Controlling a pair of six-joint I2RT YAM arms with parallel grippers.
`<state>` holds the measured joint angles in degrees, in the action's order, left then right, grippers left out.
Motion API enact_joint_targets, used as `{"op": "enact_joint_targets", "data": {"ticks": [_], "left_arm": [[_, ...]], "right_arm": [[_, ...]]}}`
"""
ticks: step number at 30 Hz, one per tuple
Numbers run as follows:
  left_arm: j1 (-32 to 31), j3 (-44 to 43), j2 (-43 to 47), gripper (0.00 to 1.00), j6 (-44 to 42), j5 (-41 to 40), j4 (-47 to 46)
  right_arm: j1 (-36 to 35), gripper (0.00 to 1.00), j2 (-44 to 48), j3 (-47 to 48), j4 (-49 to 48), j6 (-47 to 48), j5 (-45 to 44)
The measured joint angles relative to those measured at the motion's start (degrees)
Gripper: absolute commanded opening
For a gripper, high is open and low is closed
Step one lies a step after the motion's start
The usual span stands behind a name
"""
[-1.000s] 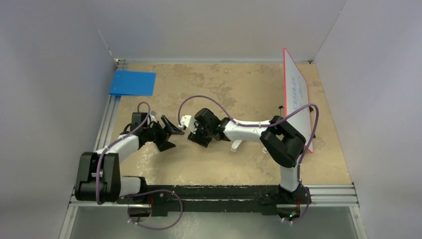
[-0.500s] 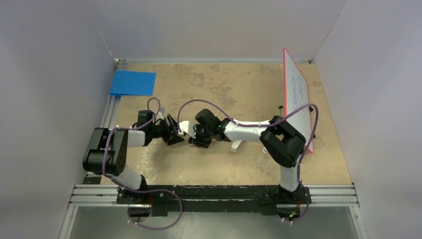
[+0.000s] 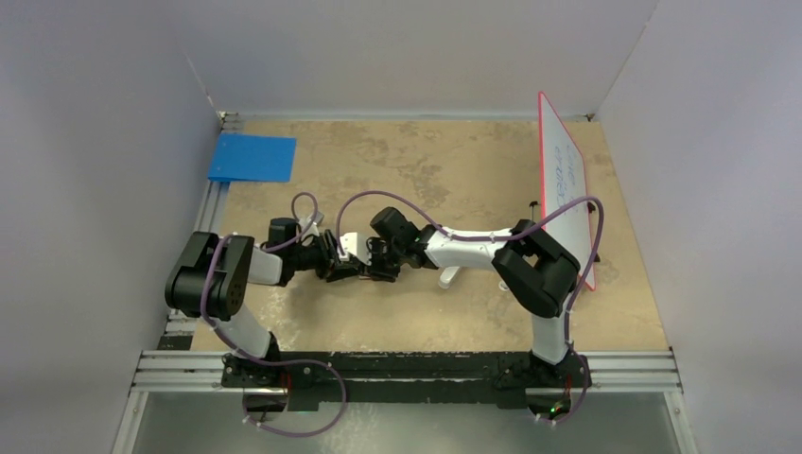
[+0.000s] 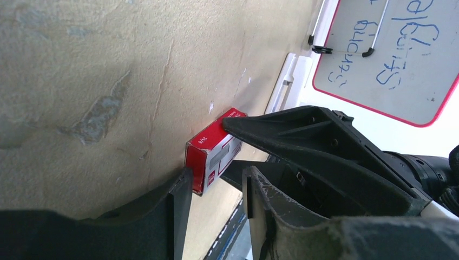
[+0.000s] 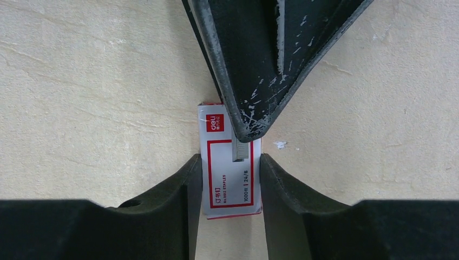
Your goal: Load the staples into the stapler
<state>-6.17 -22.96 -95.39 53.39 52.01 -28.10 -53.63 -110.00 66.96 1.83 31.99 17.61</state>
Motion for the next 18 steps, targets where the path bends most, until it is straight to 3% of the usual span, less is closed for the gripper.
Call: {"op": "enact_joint_targets", "data": {"ticks": [18], "left_arm": [[-0.39,0.72,-1.57,0.32,1.11,0.39,-4.63]], "right_arm": [[0.0,0.45,-1.42,1.73,-0.7,-1.31,0.07]]}}
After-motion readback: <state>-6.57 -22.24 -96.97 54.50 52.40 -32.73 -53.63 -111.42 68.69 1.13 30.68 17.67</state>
